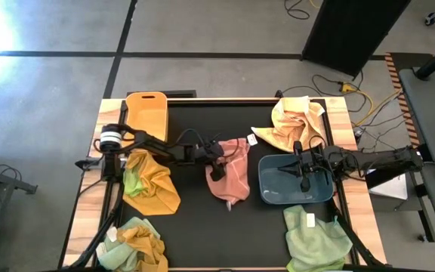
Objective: Sort towels by color in basket
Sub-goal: Put the pink microfiber cloth into the yellow bin
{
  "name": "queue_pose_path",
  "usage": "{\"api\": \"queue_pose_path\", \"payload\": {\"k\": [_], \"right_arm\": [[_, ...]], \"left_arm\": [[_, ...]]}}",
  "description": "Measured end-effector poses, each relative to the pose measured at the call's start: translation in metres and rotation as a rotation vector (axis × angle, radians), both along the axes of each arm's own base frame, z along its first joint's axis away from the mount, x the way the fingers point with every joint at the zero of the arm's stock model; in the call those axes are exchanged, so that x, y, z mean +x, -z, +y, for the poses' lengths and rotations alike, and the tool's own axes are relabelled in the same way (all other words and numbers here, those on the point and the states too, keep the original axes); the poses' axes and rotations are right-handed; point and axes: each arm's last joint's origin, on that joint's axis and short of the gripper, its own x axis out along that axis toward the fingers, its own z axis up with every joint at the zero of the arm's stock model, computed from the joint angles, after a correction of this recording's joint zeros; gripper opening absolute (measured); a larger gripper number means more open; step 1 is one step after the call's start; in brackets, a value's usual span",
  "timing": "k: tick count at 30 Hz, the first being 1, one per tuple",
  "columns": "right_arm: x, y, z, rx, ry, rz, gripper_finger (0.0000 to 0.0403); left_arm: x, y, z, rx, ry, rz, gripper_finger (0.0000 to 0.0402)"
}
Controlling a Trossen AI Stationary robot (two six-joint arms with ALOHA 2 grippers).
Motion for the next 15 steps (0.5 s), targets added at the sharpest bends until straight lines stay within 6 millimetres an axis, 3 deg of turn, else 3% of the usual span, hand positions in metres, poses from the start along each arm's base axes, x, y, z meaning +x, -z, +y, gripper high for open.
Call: {"api": "queue_pose_path", "payload": {"k": [4,10,15], "right_arm": [[0.0,0.0,0.0,0.0,0.0,0.0,0.0013],[0.0,0.0,0.0,0.0,-0.001,0.0,0.0013],[0.0,0.0,0.0,0.0,0.0,-0.001,0.0013]], "left_arm": [[0.004,0.009,0.0,0.015,0.016,0.009,0.0204],[0.003,0.007,0.0,0.077,0.007,0.003,0.0029],[-0.004,-0.017,-0.005,0.16,0.022,0.03,0.0028]]}}
